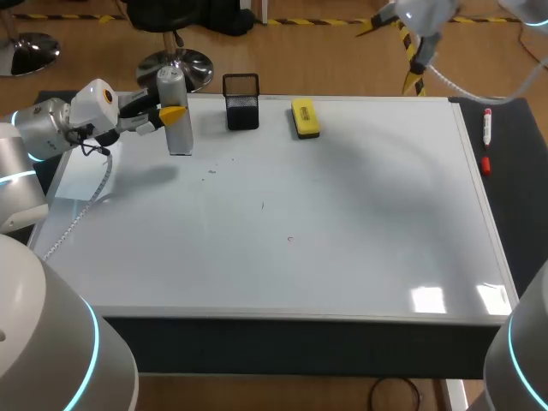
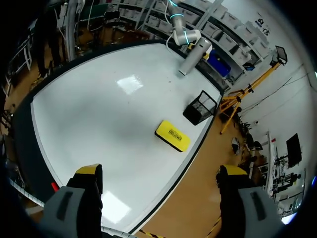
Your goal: Pick up the inspection probe, press it on each red-marked spot on the whiteboard one by one, put down the probe, pick up the eraser, and wipe off all the red marks.
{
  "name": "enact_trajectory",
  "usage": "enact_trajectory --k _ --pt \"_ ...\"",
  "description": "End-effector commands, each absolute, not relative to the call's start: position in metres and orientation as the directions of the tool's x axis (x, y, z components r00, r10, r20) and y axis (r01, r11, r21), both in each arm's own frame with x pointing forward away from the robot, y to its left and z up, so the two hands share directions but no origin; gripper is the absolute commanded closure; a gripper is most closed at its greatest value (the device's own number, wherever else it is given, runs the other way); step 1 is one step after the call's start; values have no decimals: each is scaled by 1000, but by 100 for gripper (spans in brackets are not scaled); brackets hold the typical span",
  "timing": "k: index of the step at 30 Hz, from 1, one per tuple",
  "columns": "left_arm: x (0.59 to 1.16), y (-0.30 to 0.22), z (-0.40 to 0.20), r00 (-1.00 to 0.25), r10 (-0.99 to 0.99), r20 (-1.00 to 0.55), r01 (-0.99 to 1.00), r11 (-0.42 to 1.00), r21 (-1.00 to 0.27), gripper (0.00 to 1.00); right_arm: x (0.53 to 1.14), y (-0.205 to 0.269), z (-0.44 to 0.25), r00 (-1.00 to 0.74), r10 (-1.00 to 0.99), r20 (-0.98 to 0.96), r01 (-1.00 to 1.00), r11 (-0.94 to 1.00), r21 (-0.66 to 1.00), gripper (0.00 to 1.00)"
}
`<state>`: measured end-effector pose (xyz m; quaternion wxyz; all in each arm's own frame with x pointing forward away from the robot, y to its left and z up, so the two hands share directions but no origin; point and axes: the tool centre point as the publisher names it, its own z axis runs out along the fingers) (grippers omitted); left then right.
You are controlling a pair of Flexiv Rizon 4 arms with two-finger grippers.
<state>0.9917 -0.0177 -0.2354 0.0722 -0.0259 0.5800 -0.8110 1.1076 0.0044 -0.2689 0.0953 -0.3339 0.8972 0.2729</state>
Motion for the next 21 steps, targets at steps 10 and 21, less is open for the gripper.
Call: enact_trajectory --k 10,21 --pt "991 -18 -234 -988 -149 -42 88 -316 -945 100 1098 -34 -260 -809 -458 -369 -587 674 448 0" --pt "991 -18 -234 -988 -149 -42 88 -316 -945 100 1099 -35 -260 -801 -457 -387 -597 660 455 0"
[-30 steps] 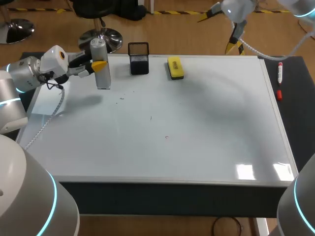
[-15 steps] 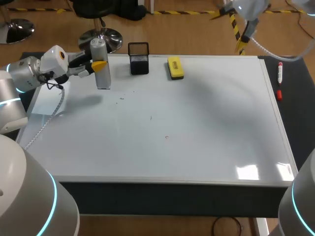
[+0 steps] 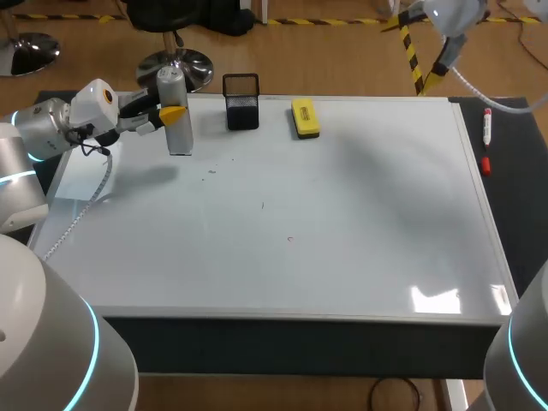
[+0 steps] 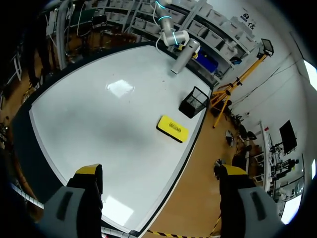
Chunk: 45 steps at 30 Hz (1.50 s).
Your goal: Pick up the inspection probe, press it on each red-marked spot on the whiteboard one by one, put down the probe, pick up the eraser, and wipe off all the red marks.
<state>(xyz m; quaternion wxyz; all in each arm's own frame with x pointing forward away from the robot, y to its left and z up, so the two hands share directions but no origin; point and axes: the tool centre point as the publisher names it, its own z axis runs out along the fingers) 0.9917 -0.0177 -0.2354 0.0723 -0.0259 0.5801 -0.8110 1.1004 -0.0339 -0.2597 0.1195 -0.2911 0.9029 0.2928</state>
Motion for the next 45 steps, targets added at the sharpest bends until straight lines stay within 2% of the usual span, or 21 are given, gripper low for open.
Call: enact_trajectory --k 1,22,45 --pt "991 -18 -234 -988 -149 -42 88 -316 -945 100 1099 -35 -260 -801 -457 -387 -597 660 455 0" --pt "998 -18 -231 -985 -155 -70 116 -314 -942 100 1099 -35 -260 -801 -457 -387 -597 660 455 0" --pt "1063 -59 -153 -966 -52 -254 254 -385 -887 100 1099 -35 -260 -801 -457 -387 -597 660 455 0"
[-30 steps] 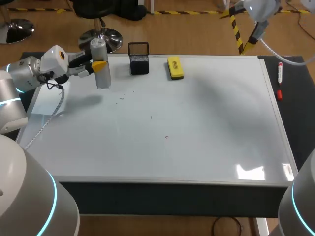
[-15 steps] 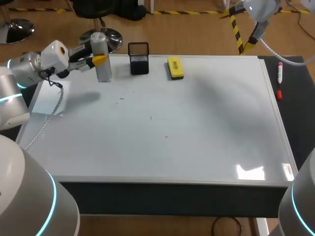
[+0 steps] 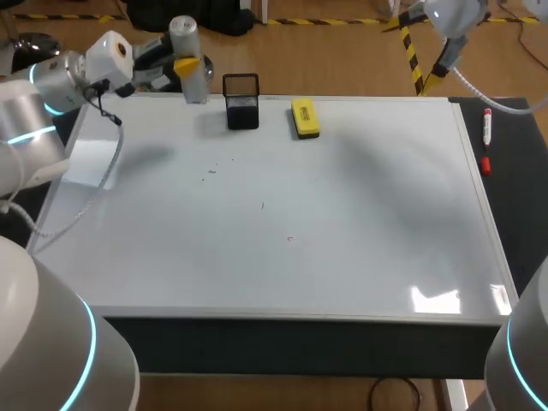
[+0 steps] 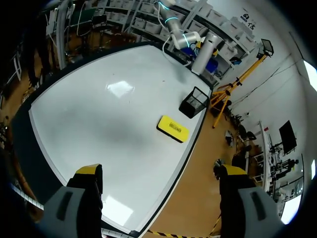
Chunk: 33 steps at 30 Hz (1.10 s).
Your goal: Pick up the inspection probe, press it on each red-marked spot on the whiteboard one by one, put down the probe, pick up the eraser, and wipe off all the red marks.
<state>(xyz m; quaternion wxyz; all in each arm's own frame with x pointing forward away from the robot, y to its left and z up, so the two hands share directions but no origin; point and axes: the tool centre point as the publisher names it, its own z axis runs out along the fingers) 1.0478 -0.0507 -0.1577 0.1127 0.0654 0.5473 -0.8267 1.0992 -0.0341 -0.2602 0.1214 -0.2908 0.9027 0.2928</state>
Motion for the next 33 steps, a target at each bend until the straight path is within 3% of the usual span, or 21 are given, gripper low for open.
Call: enact_trajectory --k 1,33 --pt "1064 -62 -151 -966 -46 -255 252 -390 -886 100 1099 -35 -260 -801 -457 -387 -597 660 455 0" --pt "1107 -140 -167 -988 -6 -152 142 -392 -909 100 1099 -35 -260 -801 -457 -387 -597 660 455 0"
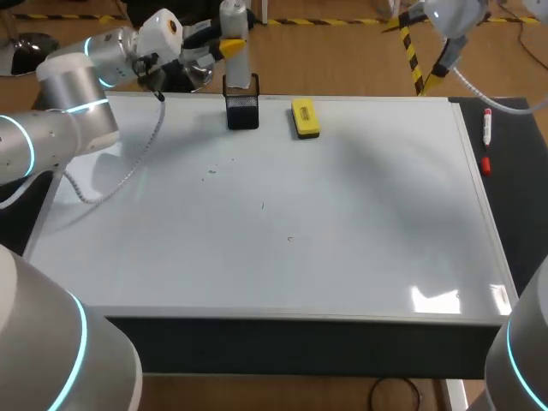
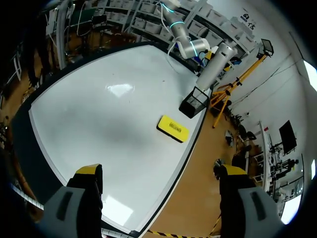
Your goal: Pick up the inspection probe, press it on each red-marked spot on the whiteboard one by one, put down the probe, pick up the eraser, and wipe off all the red marks.
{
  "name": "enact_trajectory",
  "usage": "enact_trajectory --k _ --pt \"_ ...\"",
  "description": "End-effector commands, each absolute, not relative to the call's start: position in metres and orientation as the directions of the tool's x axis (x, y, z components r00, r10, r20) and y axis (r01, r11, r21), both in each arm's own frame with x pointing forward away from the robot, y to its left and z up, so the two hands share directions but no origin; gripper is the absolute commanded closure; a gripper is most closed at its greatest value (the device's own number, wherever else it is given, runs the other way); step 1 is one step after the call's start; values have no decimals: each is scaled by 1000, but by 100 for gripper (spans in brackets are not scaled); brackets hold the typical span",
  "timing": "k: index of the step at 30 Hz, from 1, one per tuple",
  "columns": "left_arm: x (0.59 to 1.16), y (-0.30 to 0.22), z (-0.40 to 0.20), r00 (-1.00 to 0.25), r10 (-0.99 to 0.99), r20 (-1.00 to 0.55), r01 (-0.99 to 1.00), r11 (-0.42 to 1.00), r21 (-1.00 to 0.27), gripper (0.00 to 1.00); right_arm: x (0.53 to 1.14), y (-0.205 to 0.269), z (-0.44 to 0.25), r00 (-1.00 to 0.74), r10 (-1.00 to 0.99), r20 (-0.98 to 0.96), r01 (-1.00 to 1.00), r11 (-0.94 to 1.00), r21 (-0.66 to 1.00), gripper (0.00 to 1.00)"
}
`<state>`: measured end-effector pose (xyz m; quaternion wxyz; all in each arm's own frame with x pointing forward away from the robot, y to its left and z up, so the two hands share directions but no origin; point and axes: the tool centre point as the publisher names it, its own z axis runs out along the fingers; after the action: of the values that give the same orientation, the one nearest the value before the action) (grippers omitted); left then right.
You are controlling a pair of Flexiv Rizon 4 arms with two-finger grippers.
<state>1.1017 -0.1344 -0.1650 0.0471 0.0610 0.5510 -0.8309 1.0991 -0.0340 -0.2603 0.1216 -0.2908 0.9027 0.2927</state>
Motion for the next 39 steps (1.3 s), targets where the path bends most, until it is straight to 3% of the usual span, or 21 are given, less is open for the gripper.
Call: enact_trajectory --k 1,39 --pt "1108 -141 -169 -989 -7 -149 140 -390 -910 100 1099 -35 -260 -801 -457 -387 -597 660 455 0" --pt "1126 -146 -244 -994 -14 -110 107 -377 -920 100 1099 -35 -260 -801 -457 -387 -597 660 455 0"
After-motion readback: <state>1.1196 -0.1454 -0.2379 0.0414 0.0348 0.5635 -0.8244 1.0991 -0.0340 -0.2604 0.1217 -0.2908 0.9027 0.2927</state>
